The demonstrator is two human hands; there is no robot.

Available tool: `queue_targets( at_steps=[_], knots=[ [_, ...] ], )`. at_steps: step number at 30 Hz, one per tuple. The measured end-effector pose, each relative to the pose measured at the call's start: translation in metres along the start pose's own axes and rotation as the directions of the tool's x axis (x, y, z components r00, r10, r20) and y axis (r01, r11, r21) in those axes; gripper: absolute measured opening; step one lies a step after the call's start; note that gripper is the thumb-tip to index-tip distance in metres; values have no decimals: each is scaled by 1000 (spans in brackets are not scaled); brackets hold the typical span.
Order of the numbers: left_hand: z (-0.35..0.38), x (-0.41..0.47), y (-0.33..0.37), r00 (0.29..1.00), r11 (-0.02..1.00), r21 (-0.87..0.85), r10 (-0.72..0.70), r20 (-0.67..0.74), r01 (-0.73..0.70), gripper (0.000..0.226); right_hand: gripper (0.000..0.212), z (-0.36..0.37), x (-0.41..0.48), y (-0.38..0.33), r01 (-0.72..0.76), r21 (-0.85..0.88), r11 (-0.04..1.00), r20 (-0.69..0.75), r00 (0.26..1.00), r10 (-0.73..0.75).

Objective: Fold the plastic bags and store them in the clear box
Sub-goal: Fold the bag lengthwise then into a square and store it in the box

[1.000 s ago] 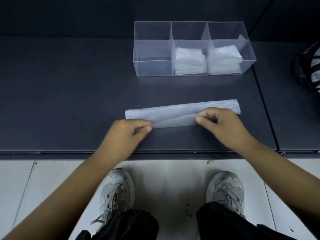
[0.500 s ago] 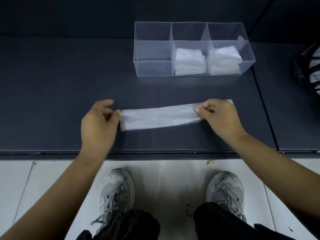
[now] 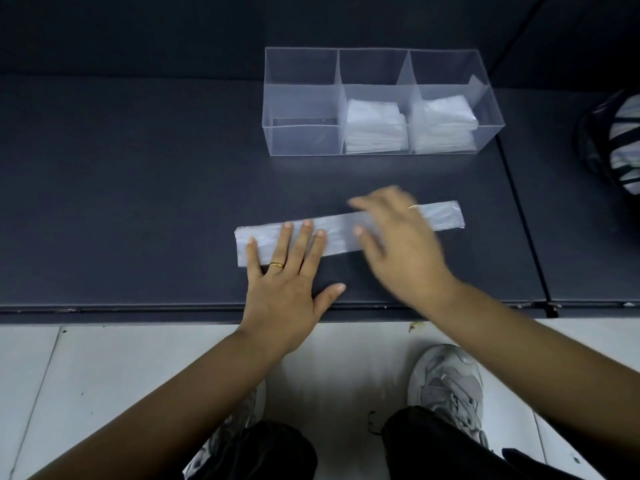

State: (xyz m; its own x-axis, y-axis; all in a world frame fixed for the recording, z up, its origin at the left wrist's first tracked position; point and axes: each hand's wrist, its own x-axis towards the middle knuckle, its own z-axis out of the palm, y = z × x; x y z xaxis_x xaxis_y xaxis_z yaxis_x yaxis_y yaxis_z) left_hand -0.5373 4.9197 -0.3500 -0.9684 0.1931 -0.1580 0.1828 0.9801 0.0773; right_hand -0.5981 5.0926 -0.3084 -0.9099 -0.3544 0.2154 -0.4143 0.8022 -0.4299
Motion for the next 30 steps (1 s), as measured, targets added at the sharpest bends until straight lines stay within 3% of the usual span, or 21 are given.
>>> queue_targets(
  at_steps=[2, 4, 5, 8, 12, 16, 18, 21, 24, 26, 28, 30],
  knots=[
    [1, 0, 0, 1000, 1000, -6, 21, 2, -21, 76, 50, 12, -15, -12, 155, 38, 987, 274, 948, -159],
    [2, -1, -1, 999, 999, -9, 39, 1, -39, 76, 64, 19, -28, -4, 185, -69, 980, 465, 875, -132],
    [2, -1, -2, 999, 999, -7, 40, -1, -40, 76, 71, 18, -32, 5, 179, -148, 973, 489, 868, -85],
    [1, -1, -1, 999, 999, 7, 37, 4, -37, 76, 84, 5, -36, 41, 83, -283, 955, 431, 901, 49],
    [1, -1, -1, 999, 999, 8, 43, -4, -43, 75, 84, -20, -46, 87, -97, -352, 931, 354, 907, 228],
    [0, 0, -1, 999, 999, 15, 41, -6, -41, 76, 54, -36, -39, 106, -304, -127, 944, 141, 937, 321],
    [-1, 0, 0, 999, 999, 3, 40, -16, -40, 76, 41, -40, -26, 109, -335, -65, 940, 42, 940, 338],
    [-2, 1, -2, 999, 999, -9, 52, -9, -52, 77, 30, -42, -8, 112, -343, -91, 935, 78, 933, 350],
    [-5, 5, -10, 996, 996, -12, 90, -3, -90, 79, 5, -42, -2, 112, -316, -64, 947, 119, 939, 321],
    [-7, 11, -17, 992, 992, -8, 128, 6, -128, 79, 8, -44, -6, 110, -294, -42, 955, 135, 945, 297],
    [-10, 20, -27, 983, 983, -12, 184, 10, -184, 80, 12, -50, -15, 107, -366, 50, 929, 140, 924, 356],
    [-15, 32, -39, 966, 964, -60, 258, 3, -257, 82, 15, -59, -30, 100, -540, 265, 799, 215, 841, 497]
  ],
)
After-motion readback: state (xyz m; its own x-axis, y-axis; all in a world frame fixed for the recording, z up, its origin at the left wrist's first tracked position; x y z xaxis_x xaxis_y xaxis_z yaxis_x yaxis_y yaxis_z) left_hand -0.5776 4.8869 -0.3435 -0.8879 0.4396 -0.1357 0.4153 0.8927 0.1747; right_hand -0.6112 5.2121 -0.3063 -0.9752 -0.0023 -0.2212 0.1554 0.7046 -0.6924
